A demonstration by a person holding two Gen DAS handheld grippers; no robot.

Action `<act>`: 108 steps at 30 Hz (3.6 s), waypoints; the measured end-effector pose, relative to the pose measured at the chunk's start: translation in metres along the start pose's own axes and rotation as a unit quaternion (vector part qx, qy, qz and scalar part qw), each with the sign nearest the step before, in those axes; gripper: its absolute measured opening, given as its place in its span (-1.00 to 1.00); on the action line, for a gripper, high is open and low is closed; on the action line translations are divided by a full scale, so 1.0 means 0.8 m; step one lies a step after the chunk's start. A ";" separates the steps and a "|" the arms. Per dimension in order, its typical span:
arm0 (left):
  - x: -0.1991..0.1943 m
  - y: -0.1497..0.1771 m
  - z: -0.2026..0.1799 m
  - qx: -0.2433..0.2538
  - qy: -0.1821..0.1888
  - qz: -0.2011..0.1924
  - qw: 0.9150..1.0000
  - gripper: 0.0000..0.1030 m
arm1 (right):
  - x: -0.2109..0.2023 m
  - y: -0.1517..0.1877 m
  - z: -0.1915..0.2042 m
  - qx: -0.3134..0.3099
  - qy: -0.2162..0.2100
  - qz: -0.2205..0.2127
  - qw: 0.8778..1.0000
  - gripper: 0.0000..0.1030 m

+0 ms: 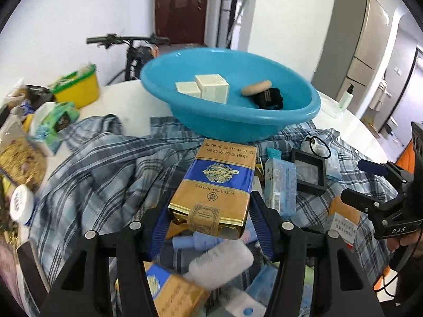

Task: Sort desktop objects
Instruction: 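Lower the right tool toward the small black square box, then close the right tool on the black box while the left tool holds the cigarette box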

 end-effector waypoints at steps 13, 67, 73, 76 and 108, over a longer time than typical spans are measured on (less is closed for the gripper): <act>-0.036 0.041 -0.029 -0.037 -0.003 -0.036 0.999 0.16 | -0.019 0.032 0.021 -0.010 -0.005 0.002 1.000 0.99; -0.016 0.063 -0.019 -0.059 0.011 -0.007 0.998 0.17 | 0.051 0.077 0.087 -0.191 -0.123 0.105 0.968 0.26; -0.016 0.066 -0.023 -0.056 0.013 -0.004 0.998 0.17 | 0.058 0.065 0.080 -0.206 -0.137 0.109 0.963 -0.44; -0.016 0.066 -0.023 -0.057 0.013 -0.004 0.998 0.17 | 0.058 0.062 0.077 -0.180 -0.137 0.106 0.968 -0.44; -0.027 0.057 -0.029 -0.060 -0.003 -0.025 0.998 0.17 | 0.027 0.033 0.053 -0.070 -0.024 -0.005 0.997 -0.43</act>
Point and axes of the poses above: each gripper's, at about its wrist camera, not at the fingertips, and x roughly the way its jaws point, z to its left, y to its underside, the point moved 7 cm from there along x, roughly the way its jaws point, and after that the axes turned 7 degrees about x, right-handed, at the moved point
